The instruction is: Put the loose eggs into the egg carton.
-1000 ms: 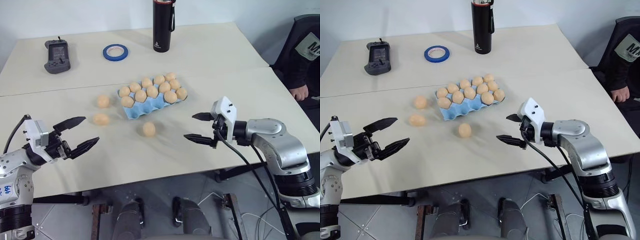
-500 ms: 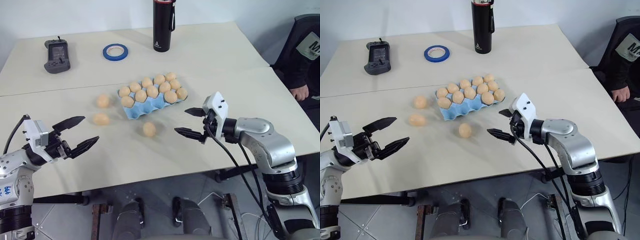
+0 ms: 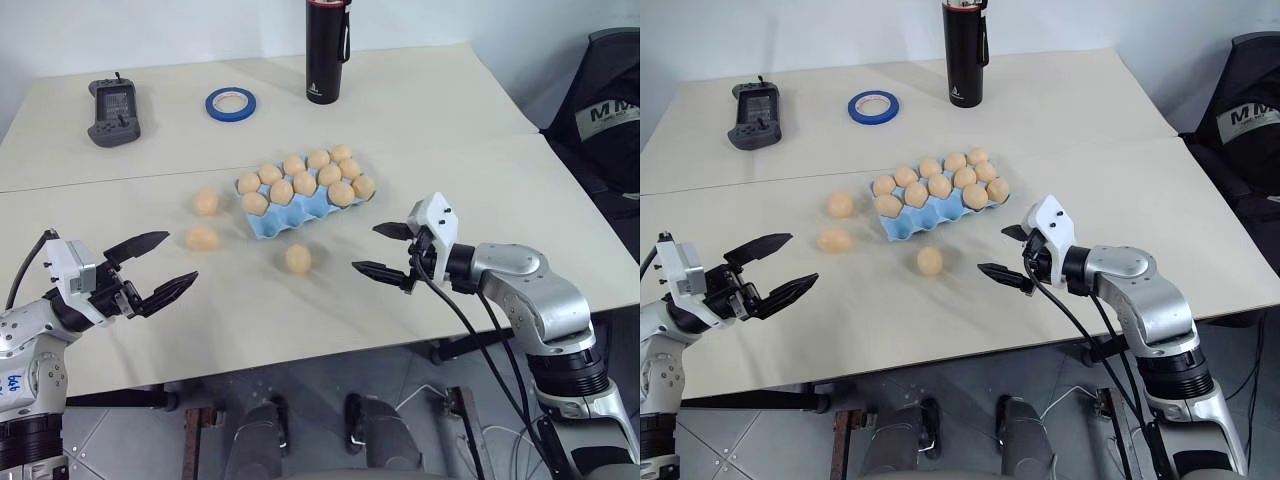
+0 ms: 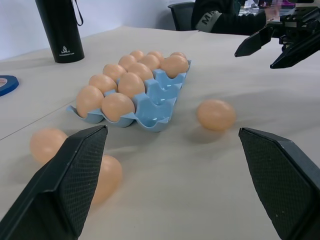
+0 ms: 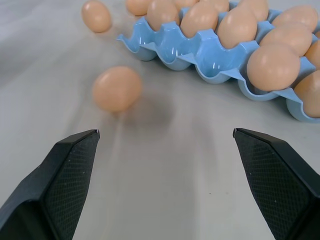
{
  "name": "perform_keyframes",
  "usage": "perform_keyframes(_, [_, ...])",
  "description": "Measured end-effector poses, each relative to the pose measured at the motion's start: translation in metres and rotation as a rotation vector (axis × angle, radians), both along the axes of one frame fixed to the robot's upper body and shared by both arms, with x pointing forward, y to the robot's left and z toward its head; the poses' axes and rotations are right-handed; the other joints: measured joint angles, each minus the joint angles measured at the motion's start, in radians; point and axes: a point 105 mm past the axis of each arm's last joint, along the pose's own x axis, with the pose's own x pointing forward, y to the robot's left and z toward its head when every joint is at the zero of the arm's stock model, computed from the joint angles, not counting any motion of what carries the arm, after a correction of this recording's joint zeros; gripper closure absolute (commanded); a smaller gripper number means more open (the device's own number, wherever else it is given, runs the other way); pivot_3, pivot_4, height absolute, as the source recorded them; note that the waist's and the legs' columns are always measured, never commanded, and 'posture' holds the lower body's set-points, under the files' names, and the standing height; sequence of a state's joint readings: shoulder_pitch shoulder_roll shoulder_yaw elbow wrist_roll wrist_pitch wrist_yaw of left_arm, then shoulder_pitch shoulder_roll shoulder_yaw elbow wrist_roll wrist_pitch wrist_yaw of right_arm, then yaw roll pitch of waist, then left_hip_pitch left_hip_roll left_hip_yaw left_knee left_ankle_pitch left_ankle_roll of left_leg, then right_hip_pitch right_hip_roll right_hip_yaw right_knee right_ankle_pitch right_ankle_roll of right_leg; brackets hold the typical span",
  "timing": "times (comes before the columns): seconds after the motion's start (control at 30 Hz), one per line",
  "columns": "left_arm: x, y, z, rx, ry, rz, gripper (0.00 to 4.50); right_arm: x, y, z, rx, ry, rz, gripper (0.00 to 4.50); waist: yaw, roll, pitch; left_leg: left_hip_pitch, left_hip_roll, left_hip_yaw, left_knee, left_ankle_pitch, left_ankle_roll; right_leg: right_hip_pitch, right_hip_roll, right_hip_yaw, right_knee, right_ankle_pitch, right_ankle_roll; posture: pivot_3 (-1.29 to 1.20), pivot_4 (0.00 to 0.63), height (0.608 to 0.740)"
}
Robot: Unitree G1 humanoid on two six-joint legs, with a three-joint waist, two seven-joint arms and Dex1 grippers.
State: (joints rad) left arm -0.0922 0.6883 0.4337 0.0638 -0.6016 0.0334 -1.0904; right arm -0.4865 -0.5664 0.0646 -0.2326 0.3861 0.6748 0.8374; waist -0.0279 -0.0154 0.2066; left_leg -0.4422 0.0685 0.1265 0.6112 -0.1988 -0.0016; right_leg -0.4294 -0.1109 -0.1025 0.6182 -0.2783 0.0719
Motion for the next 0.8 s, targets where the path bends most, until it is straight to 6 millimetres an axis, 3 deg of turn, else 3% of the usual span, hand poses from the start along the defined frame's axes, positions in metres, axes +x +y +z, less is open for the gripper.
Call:
perform_keyframes(0.27, [0.001,0.0,0.001,-0.005,0.004,0.006,0.0,-0.001,-0.01,-0.007,0.016,0.023,-0.039,0.02,-0.001,0.0,0.0,0.0,0.0,0.0,0.0,0.0,0.0,0.0,0.0,0.0,0.0,0.0,0.0,0.0,0.15,0.74])
perform_keyframes(0.53, [0.012,0.008,-0.001,-0.02,0.056,0.162,0.0,0.008,-0.019,0.0,0.086,-0.001,-0.151,0.02,0.0,0.0,0.0,0.0,0.0,0.0,0.0,0.0,0.0,0.0,0.0,0.0,0.0,0.0,0.0,0.0,0.15,0.74])
perform_keyframes(0.63, [0.009,0.004,-0.001,-0.037,0.05,0.164,0.0,0.004,-0.022,-0.01,0.075,0.022,-0.147,0.02,0.001,0.0,0.0,0.0,0.0,0.0,0.0,0.0,0.0,0.0,0.0,0.0,0.0,0.0,0.001,0.0,0.15,0.74])
perform_keyframes(0.8, [-0.003,0.002,-0.005,-0.024,0.033,0.125,0.0,-0.004,-0.006,-0.018,0.031,0.047,-0.039,0.02,-0.004,0.0,0.0,0.001,0.002,0.001,0.001,0.0,0.0,0.0,0.002,0.0,0.0,0.001,-0.001,0.0,0.15,0.74])
